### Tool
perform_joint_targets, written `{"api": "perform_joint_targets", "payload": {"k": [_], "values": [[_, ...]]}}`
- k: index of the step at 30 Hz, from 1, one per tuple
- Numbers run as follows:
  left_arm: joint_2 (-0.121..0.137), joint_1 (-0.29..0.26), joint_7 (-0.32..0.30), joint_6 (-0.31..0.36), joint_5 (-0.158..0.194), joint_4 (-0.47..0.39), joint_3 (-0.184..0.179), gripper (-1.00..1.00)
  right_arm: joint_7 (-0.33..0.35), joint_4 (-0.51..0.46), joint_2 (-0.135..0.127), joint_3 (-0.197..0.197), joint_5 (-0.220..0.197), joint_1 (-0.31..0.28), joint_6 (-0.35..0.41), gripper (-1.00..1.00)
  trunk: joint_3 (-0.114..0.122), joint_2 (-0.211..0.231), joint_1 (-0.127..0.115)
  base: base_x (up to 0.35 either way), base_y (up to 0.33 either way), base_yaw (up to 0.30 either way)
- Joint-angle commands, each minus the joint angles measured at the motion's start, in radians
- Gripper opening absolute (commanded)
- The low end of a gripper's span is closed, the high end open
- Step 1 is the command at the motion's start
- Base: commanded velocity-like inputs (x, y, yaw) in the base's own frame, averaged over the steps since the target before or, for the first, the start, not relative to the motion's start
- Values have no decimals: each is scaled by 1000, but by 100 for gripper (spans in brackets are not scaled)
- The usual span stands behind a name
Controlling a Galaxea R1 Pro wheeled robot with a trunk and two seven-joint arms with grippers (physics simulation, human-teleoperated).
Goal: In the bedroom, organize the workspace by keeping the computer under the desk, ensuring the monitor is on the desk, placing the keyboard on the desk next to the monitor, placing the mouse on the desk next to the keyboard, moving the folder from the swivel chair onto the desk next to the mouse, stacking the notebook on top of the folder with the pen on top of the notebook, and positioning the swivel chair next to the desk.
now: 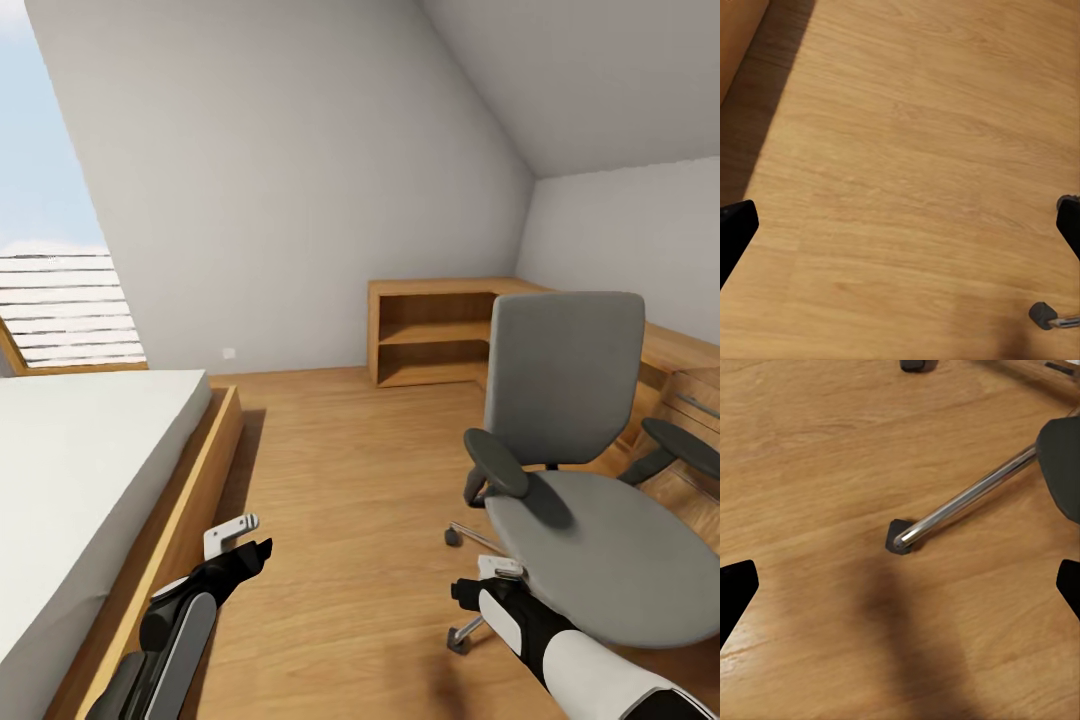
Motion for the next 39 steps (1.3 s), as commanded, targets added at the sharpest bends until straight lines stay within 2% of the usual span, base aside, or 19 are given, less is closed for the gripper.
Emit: {"api": "perform_joint_targets", "payload": {"k": [1, 11, 15, 17, 18, 19, 22, 23, 24, 28, 29, 31, 32, 39], "values": [[0, -1, 10, 2, 11, -1, -1, 100, -7, -3, -1, 10, -8, 0, 5, 100, -1, 0, 0, 6, -1, 0], [0, 0, 10, 1, 11, -1, -1, 100, -7, -3, 9, 16, -5, 0, 3, 100, -1, 0, 0, -72, 120, 0], [0, 0, 10, 1, 10, -1, -1, 100, -3, -4, 30, 18, -2, 0, -2, 100, -1, 0, 0, -118, 204, 0], [0, -1, 12, -1, 6, 12, -2, 100, -1, -3, 73, 28, 11, 0, -25, 100, -1, 0, 0, -30, 56, 0], [0, -1, 12, -4, 2, 30, -5, 100, -3, -1, 98, 41, 35, 0, -45, 100, -1, 0, 0, -10, 19, 0], [0, 0, 12, -5, -3, 39, -6, 100, -5, 0, 113, 47, 53, 0, -64, 100, -1, 0, 0, -7, 12, 0], [-1, 0, 11, -7, -21, 50, -8, 100, -15, 1, 142, 55, 86, 1, -130, 100, -1, 0, 0, -3, 6, 0], [-1, 0, 11, -7, -21, 50, -8, 100, -15, 1, 142, 55, 86, 1, -130, 100, -1, 0, 0, -2, 4, 0], [-1, 0, 11, -8, -35, 54, -9, 100, -62, -1, 157, 58, 93, 1, -203, 100, -1, 0, 0, -1, 1, 0], [-1, 0, 12, -9, -39, 55, -10, 100, -106, -1, 164, 59, 96, 2, -244, 100, -1, 0, 0, 27, 0, 0], [-1, 0, 13, -10, -54, 56, -11, 100, -134, 0, 172, 61, 104, 4, -307, 100, 0, 0, 0, 251, 0, 0], [-2, 0, 13, -10, -73, 57, -11, 100, -135, 0, 172, 61, 105, 4, -309, 100, 3, 0, 0, 220, 0, 9], [-3, 0, 13, -10, -113, 68, -11, 100, -135, 0, 173, 61, 105, 4, -311, 100, 4, 0, 0, 180, 0, 161], [-3, 0, 13, -10, -116, 74, -13, 100, -135, 0, 172, 61, 107, 4, -311, 100, 1, 0, 0, 281, 0, 150]]}}
